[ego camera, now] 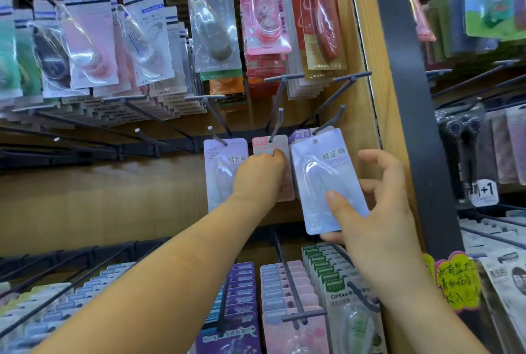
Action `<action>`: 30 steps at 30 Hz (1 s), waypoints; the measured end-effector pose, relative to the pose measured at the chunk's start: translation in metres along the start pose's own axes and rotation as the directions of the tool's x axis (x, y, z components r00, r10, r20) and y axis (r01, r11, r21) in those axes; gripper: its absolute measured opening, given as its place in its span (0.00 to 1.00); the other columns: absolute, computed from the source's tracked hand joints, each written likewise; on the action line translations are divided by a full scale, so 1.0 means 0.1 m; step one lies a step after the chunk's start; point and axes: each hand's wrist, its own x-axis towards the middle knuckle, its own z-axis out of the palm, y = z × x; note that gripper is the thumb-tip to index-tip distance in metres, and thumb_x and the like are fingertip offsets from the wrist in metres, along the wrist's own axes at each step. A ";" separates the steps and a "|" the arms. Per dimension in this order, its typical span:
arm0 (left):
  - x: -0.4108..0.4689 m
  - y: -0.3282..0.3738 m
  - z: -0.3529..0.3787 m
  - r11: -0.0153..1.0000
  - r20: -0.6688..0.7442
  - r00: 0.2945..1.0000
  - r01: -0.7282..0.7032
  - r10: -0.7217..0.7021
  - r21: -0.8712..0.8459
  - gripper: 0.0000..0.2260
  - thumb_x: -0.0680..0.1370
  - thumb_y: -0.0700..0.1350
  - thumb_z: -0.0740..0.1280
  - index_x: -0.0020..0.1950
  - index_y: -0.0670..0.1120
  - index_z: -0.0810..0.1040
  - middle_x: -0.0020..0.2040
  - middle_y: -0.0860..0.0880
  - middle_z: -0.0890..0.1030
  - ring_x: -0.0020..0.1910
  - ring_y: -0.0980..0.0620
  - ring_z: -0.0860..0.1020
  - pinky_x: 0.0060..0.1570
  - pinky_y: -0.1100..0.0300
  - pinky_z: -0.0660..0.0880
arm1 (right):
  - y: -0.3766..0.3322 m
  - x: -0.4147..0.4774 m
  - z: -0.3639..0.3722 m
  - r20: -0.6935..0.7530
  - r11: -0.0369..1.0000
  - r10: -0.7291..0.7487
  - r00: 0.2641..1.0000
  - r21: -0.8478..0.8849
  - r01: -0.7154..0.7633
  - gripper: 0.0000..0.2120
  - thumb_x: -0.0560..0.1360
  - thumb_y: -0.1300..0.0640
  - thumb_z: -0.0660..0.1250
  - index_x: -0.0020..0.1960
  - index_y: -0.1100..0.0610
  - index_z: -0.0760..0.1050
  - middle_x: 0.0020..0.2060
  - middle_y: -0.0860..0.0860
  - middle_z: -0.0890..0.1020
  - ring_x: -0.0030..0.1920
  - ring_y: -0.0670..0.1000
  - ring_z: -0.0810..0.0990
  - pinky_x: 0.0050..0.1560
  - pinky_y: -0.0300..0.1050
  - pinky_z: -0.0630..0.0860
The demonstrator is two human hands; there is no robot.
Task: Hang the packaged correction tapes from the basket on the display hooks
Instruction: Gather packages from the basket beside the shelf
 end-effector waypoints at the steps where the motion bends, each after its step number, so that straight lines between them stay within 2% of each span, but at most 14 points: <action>1: 0.00 0.00 0.01 1.000 0.004 1.000 0.004 -0.004 -0.029 0.18 0.80 0.43 0.64 0.69 0.43 0.68 0.58 0.41 0.81 0.55 0.39 0.80 0.50 0.50 0.77 | 0.01 0.00 0.00 0.011 0.999 0.038 0.999 0.030 -0.039 0.26 0.76 0.61 0.70 0.59 0.35 0.63 0.48 0.45 0.79 0.46 0.43 0.83 0.31 0.41 0.81; 3: -0.04 0.00 -0.06 0.995 0.015 0.999 0.032 -0.030 -0.095 0.19 0.81 0.42 0.63 0.71 0.45 0.67 0.58 0.42 0.81 0.55 0.40 0.80 0.49 0.50 0.77 | 0.01 0.01 -0.01 0.020 0.992 0.096 0.995 0.080 -0.097 0.27 0.77 0.60 0.70 0.64 0.36 0.62 0.51 0.50 0.79 0.47 0.47 0.84 0.30 0.44 0.81; 5: -0.11 0.00 -0.17 0.919 0.004 0.992 0.120 -0.127 -0.377 0.14 0.82 0.43 0.60 0.68 0.48 0.73 0.55 0.44 0.82 0.52 0.41 0.81 0.46 0.52 0.76 | 0.02 0.02 -0.02 0.020 0.983 0.132 0.991 0.125 -0.134 0.27 0.77 0.60 0.69 0.66 0.38 0.62 0.52 0.51 0.80 0.47 0.50 0.84 0.31 0.44 0.82; 6: -0.15 0.00 -0.23 0.771 0.021 0.982 0.161 -0.188 -0.616 0.12 0.83 0.44 0.58 0.62 0.49 0.78 0.51 0.45 0.84 0.48 0.43 0.82 0.44 0.53 0.78 | 0.02 0.03 -0.02 0.023 0.978 0.147 0.989 0.143 -0.149 0.25 0.77 0.59 0.69 0.65 0.39 0.63 0.52 0.50 0.81 0.47 0.50 0.85 0.31 0.44 0.82; 7: -0.19 0.00 -0.30 0.513 0.072 0.967 0.191 -0.243 -0.837 0.12 0.83 0.46 0.58 0.56 0.49 0.81 0.47 0.46 0.85 0.43 0.46 0.84 0.41 0.54 0.80 | 0.02 0.04 -0.02 0.030 0.974 0.160 0.987 0.159 -0.163 0.22 0.77 0.59 0.69 0.63 0.39 0.66 0.51 0.49 0.81 0.46 0.50 0.85 0.31 0.44 0.82; 9: -0.29 0.00 -0.45 -0.025 0.257 0.928 0.261 -0.270 -0.965 0.14 0.84 0.50 0.58 0.50 0.47 0.81 0.41 0.46 0.86 0.37 0.49 0.84 0.36 0.57 0.80 | 0.03 0.06 0.00 0.065 0.965 0.179 0.982 0.184 -0.188 0.17 0.77 0.60 0.69 0.57 0.39 0.70 0.50 0.47 0.82 0.45 0.47 0.85 0.32 0.44 0.82; 10: -0.31 -0.02 -0.50 -0.155 0.297 0.920 0.264 -0.256 -0.952 0.14 0.84 0.52 0.59 0.50 0.47 0.81 0.41 0.46 0.86 0.38 0.49 0.85 0.36 0.57 0.80 | 0.04 0.06 0.00 0.090 0.962 0.184 0.979 0.186 -0.198 0.15 0.77 0.60 0.68 0.55 0.40 0.72 0.50 0.46 0.82 0.46 0.47 0.85 0.32 0.43 0.82; 11: -0.33 -0.03 -0.54 -0.197 0.302 0.922 0.258 -0.242 -0.946 0.14 0.83 0.52 0.60 0.50 0.46 0.81 0.42 0.47 0.87 0.39 0.50 0.85 0.36 0.58 0.80 | 0.05 0.06 0.01 0.113 0.963 0.185 0.976 0.177 -0.203 0.14 0.78 0.59 0.68 0.55 0.41 0.73 0.50 0.46 0.83 0.46 0.47 0.85 0.33 0.43 0.82; 14: -0.37 -0.07 -0.56 -0.162 0.251 0.935 0.215 -0.251 -0.963 0.07 0.79 0.48 0.68 0.51 0.46 0.83 0.45 0.49 0.87 0.42 0.52 0.85 0.39 0.60 0.80 | 0.06 0.06 0.01 0.175 0.974 0.184 0.967 0.101 -0.203 0.11 0.77 0.58 0.69 0.54 0.43 0.76 0.48 0.45 0.84 0.47 0.46 0.85 0.37 0.43 0.82; 17: -0.45 -0.13 -0.56 -0.157 0.230 0.942 0.196 -0.243 -0.968 0.05 0.78 0.45 0.70 0.50 0.45 0.83 0.44 0.49 0.87 0.43 0.53 0.85 0.38 0.61 0.80 | 0.07 0.06 0.02 0.231 0.973 0.215 0.949 0.030 -0.228 0.10 0.76 0.59 0.71 0.52 0.46 0.77 0.46 0.46 0.85 0.47 0.47 0.85 0.44 0.48 0.83; 20: -0.63 -0.18 -0.60 -0.013 0.051 0.959 0.049 -0.277 -0.999 0.05 0.79 0.44 0.69 0.45 0.46 0.83 0.39 0.53 0.85 0.41 0.57 0.83 0.40 0.59 0.80 | 0.04 0.05 0.05 0.352 0.961 0.251 0.901 0.018 -0.275 0.11 0.74 0.61 0.73 0.52 0.48 0.77 0.47 0.49 0.86 0.47 0.47 0.86 0.46 0.46 0.82; 22: -0.76 -0.24 -0.64 0.109 -0.132 0.938 -0.102 -0.319 -0.989 0.06 0.79 0.42 0.68 0.43 0.48 0.81 0.38 0.53 0.83 0.40 0.56 0.81 0.40 0.57 0.79 | -0.02 0.05 0.11 0.448 0.948 0.251 0.858 0.068 -0.312 0.12 0.74 0.63 0.72 0.54 0.51 0.76 0.48 0.51 0.87 0.47 0.49 0.86 0.43 0.45 0.83; 25: -0.86 -0.39 -0.73 0.199 -0.323 0.871 -0.265 -0.371 -0.944 0.07 0.79 0.39 0.69 0.42 0.50 0.80 0.37 0.55 0.82 0.38 0.59 0.79 0.37 0.65 0.75 | -0.14 0.05 0.28 0.540 0.934 0.218 0.813 0.128 -0.335 0.12 0.74 0.63 0.71 0.55 0.55 0.76 0.48 0.53 0.86 0.48 0.54 0.86 0.47 0.52 0.83; 30: -0.84 -0.66 -0.76 0.170 -0.317 0.803 -0.268 -0.504 -0.948 0.06 0.78 0.39 0.69 0.43 0.49 0.80 0.36 0.58 0.83 0.36 0.62 0.79 0.37 0.68 0.74 | -0.31 0.07 0.57 0.569 0.937 0.163 0.806 0.166 -0.307 0.12 0.75 0.62 0.71 0.56 0.54 0.75 0.47 0.51 0.87 0.47 0.50 0.87 0.40 0.49 0.85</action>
